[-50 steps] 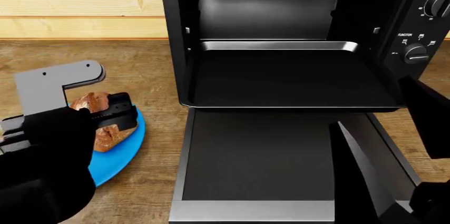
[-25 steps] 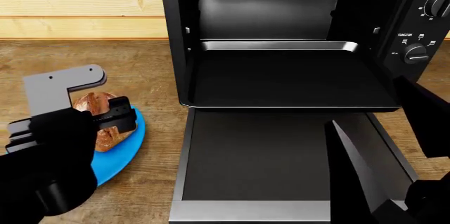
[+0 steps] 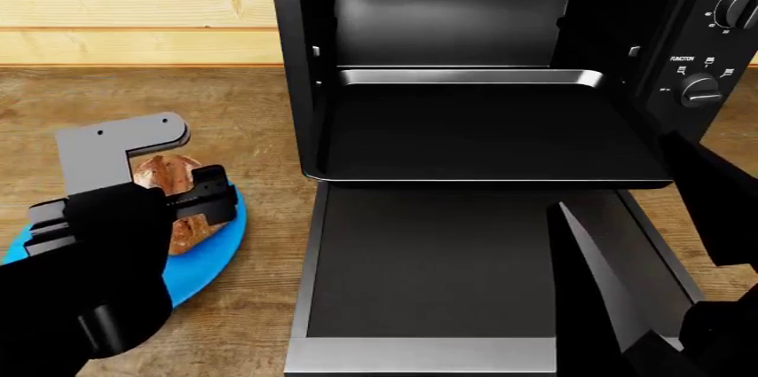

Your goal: Place the scone on the tray of the toaster oven.

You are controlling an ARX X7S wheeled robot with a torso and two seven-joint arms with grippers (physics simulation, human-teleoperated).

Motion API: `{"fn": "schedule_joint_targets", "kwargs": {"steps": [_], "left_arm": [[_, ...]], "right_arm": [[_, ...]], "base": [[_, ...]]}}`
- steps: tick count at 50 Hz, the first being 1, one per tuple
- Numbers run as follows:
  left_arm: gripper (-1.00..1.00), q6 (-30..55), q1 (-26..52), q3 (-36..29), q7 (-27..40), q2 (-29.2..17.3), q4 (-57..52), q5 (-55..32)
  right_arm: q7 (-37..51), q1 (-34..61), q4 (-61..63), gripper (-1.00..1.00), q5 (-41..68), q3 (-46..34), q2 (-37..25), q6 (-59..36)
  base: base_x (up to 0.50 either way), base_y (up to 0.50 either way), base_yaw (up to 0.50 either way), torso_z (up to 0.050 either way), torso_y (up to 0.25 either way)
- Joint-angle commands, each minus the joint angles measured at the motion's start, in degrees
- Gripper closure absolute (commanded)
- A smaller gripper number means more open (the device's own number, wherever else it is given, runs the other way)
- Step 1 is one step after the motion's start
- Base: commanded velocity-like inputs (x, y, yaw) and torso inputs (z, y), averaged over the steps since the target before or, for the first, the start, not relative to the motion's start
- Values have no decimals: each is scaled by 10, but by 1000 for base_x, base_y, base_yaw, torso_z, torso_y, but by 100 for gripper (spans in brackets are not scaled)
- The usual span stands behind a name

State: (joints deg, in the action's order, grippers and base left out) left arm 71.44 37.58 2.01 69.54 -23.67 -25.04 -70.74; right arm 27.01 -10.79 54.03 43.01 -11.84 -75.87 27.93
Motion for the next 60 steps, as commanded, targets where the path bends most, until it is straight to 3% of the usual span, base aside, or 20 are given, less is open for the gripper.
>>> {"fn": "schedule_joint_targets", "kwargs": {"steps": [1, 6, 7, 9, 33, 45, 60], "left_arm": [[-100, -7, -7, -7, -6, -2, 9, 9], [-100, -12, -17, -4, -12, -4, 2, 4], [100, -16, -17, -1, -18, -7, -1, 3], [100, -47, -22, 13, -49, -14, -24, 12], [100, -39, -3, 25, -22, -26, -71, -28], [100, -22, 32, 42, 34, -38, -110, -83], [100, -9, 82, 52, 137, -64, -149, -220]], "right_arm": [[-4, 7, -1, -100, 2, -4, 7, -7], [-5, 8, -1, -100, 2, -5, 8, -9], [-4, 8, -1, -100, 2, -4, 8, -9], [-2, 2, -2, -100, -1, -2, 6, -5], [23, -70, -2, -100, -28, 35, -24, 42], [23, -80, -2, -100, -35, 39, -19, 50], [63, -160, 13, -100, -60, 100, -55, 84]], "base": [[0, 0, 0, 0, 0], [0, 0, 0, 0, 0], [0, 0, 0, 0, 0], [0, 0, 0, 0, 0], [0, 0, 0, 0, 0], [0, 0, 0, 0, 0], [0, 0, 0, 0, 0]]}}
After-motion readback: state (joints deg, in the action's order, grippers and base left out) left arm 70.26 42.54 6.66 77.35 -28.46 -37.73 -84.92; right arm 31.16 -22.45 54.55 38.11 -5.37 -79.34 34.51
